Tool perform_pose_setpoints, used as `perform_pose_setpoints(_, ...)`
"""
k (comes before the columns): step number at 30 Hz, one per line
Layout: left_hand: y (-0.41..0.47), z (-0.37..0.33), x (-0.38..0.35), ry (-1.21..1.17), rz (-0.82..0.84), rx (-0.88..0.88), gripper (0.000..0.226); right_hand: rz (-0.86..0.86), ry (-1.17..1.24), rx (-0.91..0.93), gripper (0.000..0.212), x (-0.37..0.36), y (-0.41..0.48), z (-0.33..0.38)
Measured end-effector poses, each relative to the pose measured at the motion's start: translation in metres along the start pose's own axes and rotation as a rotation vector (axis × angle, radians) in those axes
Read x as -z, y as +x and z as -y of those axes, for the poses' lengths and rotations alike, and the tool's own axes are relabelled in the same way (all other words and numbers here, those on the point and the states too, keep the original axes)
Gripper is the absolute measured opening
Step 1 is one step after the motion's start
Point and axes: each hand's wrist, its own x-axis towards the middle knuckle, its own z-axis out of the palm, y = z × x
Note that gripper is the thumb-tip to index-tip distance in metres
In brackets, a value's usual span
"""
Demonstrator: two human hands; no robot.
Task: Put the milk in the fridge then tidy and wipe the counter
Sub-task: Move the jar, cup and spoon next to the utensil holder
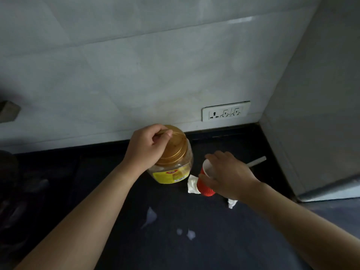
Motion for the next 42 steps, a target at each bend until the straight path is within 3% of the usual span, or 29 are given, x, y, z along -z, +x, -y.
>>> perform_pose_setpoints(5, -0.06, -0.024, 0.025, -0.039, -0.156, 0.077, 0.017, -0.09, 0.049, 0.033, 0.061, 0.005, -0.047, 0.018)
perform_pose_setpoints(12, -0.178, -0.047, 0.045, -0.069, -0.301, 0.265, 0.02, -0.021, 0.088, 0.131, 0.061, -0.019, -0.111, 0.059)
perform_pose_setpoints(20, -0.322, -0.061, 0.085, -0.07, -0.393, 0.406, 0.013, 0.173, 0.06, 0.298, 0.077, -0.056, -0.187, 0.128)
perform_pose_setpoints(26, -0.455, -0.046, 0.127, -0.068, -0.468, 0.563, 0.017, 0.222, 0.028, 0.402, 0.067, -0.099, -0.244, 0.202)
perform_pose_setpoints(32, -0.593, -0.041, 0.159, -0.05, -0.56, 0.746, 0.004, 0.36, 0.038, 0.495, 0.067, -0.156, -0.301, 0.298)
perform_pose_setpoints(37, -0.687, -0.03, 0.179, 0.08, -0.652, 0.881, 0.021, 0.463, -0.027, 0.626, 0.067, -0.202, -0.339, 0.362)
perform_pose_setpoints(42, -0.753, -0.018, 0.202, 0.081, -0.763, 0.969, 0.007, 0.574, -0.088, 0.751, 0.069, -0.233, -0.351, 0.414)
